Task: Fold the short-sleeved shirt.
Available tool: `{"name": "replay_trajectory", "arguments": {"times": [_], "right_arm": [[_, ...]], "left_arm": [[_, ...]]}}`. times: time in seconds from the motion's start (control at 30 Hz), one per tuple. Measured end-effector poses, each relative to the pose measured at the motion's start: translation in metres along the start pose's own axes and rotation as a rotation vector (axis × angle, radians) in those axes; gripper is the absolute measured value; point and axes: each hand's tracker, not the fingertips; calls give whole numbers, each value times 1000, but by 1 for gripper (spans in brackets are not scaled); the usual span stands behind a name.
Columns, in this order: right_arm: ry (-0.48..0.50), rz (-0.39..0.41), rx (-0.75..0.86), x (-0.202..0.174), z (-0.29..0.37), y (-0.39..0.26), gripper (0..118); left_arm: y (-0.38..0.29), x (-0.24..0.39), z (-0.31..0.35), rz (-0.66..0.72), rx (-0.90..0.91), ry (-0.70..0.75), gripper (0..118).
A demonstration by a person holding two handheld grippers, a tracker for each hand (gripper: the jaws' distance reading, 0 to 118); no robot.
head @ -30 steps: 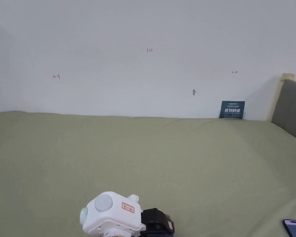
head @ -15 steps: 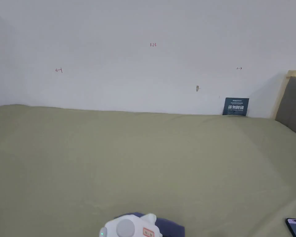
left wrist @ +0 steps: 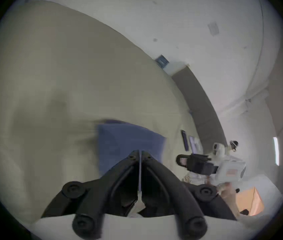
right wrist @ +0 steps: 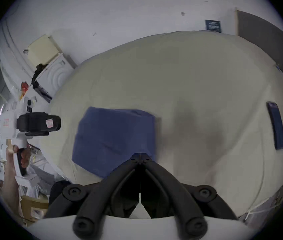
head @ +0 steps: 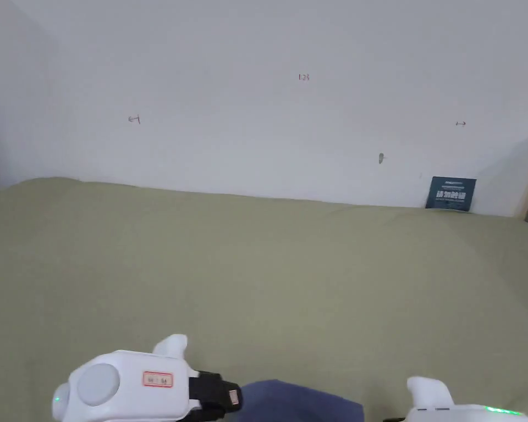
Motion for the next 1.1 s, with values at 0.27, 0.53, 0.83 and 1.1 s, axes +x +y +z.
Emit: {"name": "replay_trajectory", "arguments": {"times": [0.27, 0.53, 0.83, 1.1], "right_arm": [[-77, 85, -312, -17, -94, 25, 0], [-9, 39, -241, -9, -85, 17, 0], [56, -48, -192, 8, -80, 9, 0], [1, 1, -137, -16, -68, 5, 0]], "left_arm": [[-12, -65, 0, 175, 15, -144, 93], [-12, -50, -73, 101, -191, -201, 112], [-25, -50, -115, 225, -133, -239, 42], [-22, -62, -92, 148, -93, -236, 32]]}}
